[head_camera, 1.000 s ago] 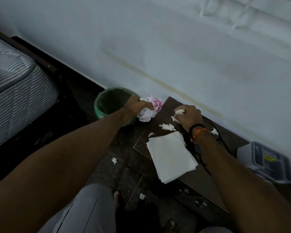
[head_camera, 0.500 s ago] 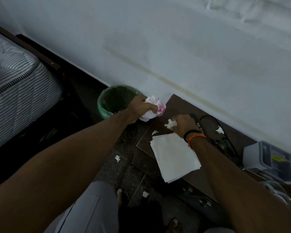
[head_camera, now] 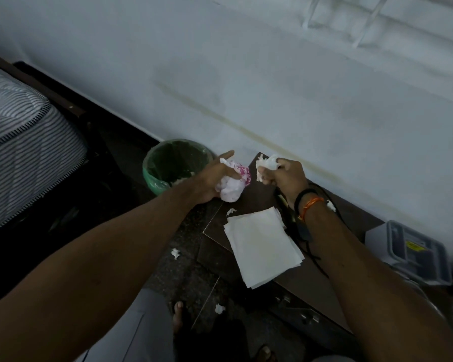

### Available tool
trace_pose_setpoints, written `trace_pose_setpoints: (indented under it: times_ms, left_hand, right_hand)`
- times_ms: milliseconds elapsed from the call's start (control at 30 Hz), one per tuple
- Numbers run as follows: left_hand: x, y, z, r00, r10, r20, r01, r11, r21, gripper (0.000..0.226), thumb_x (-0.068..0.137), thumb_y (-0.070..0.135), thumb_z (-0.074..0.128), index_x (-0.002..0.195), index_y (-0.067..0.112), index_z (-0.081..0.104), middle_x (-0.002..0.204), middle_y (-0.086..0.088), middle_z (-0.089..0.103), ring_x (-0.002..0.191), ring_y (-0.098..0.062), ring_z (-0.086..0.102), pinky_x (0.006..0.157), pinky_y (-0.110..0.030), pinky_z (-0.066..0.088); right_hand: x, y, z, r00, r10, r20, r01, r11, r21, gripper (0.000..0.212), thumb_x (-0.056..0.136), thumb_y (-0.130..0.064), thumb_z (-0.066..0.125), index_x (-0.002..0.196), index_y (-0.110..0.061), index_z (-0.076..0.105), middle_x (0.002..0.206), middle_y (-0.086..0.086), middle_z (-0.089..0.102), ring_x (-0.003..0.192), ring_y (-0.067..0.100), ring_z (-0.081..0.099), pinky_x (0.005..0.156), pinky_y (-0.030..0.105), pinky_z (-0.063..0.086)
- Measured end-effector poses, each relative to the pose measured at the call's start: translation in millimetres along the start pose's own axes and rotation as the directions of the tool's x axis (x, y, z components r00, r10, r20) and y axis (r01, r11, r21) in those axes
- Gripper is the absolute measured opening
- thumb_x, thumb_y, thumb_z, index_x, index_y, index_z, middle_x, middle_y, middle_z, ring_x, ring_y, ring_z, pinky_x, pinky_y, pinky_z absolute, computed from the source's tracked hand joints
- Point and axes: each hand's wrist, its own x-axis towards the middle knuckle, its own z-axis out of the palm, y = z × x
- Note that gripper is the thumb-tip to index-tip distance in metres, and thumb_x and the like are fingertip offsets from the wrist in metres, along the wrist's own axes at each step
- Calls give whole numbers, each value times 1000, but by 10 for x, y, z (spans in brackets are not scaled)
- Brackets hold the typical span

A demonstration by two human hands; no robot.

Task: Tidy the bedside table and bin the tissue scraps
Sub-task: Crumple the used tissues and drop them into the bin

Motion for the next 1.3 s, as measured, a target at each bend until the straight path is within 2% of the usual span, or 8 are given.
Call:
trace_pose_setpoints:
  times_ms: [67, 167, 367, 633, 900, 1033, 1167, 1300]
  left_hand:
    - [28, -35, 67, 998, -28, 62, 32, 997, -67, 68, 85, -9, 57, 140, 30, 48, 127, -14, 56, 98, -32, 66, 73, -39, 60]
    - [8, 0, 117, 1000, 7, -17, -7, 1000, 18, 54, 85, -8, 55, 129, 22, 59, 124, -16, 59, 103, -34, 63, 87, -48, 55]
    - [4, 204, -162, 957, 147, -249, -88, 968, 234, 31, 79, -7, 60, 102, 12, 65, 93, -6, 63, 87, -22, 60, 67, -24, 49]
    - [304, 220, -894, 917, 159, -366, -28, 940, 339, 52, 35, 12, 69, 87, 15, 67, 95, -13, 68, 92, -32, 65, 73, -38, 57]
    - [485, 31, -1516, 863, 149, -483, 27, 940, 340, 64, 67, -1, 67, 128, 7, 55, 118, -18, 63, 105, -28, 61, 95, -42, 53]
    - [660, -29, -1684, 833, 154, -531, 53, 933, 355, 28, 67, 3, 70, 89, 16, 60, 107, -15, 64, 105, -33, 63, 88, -43, 54]
    - [769, 36, -1772, 830, 151, -537, 25, 952, 306, 86, 62, 16, 73, 143, 17, 43, 132, -4, 56, 112, -24, 56, 84, -35, 53]
    - [775, 9, -1810, 870, 94, -484, 56, 956, 287, 68, 63, 16, 66, 129, 20, 53, 119, -6, 62, 107, -31, 59, 79, -47, 58]
  right_hand:
    - [-13, -74, 20, 1000, -3, 3, 3, 1000, -23, 17, 71, -15, 82, 82, -5, 75, 67, 9, 69, 57, 20, 60, 66, 32, 52]
    - [-30, -113, 10, 999, -19, -36, 16, 997, -79, 19, 69, -18, 83, 85, -10, 76, 69, 4, 72, 59, 18, 65, 70, 35, 56]
    - [-53, -60, 13, 996, -12, -94, -14, 961, -277, 24, 72, -24, 82, 91, -12, 76, 86, 9, 76, 75, 19, 73, 80, 31, 59]
    - [286, -302, 1033, 994, -70, 89, 101, 899, -426, 22, 78, -20, 78, 88, 0, 76, 87, 16, 75, 77, 29, 70, 71, 38, 59]
    - [790, -106, 1956, 991, 71, 110, 4, 827, -563, 46, 77, -25, 79, 115, -4, 68, 116, 15, 70, 107, 34, 65, 94, 43, 54]
    - [983, 0, 2214, 993, 87, 77, -29, 828, -560, 54, 81, -28, 77, 125, -3, 60, 127, 16, 63, 116, 35, 60, 100, 41, 49]
    - [1159, -18, 2306, 986, 72, 148, 27, 817, -576, 38, 84, -22, 72, 116, -2, 67, 123, 16, 66, 113, 34, 60, 98, 42, 50]
    - [1263, 77, 2221, 988, 74, 134, 15, 827, -562, 33, 82, -14, 69, 115, -15, 70, 130, 8, 63, 119, 30, 58, 104, 39, 48]
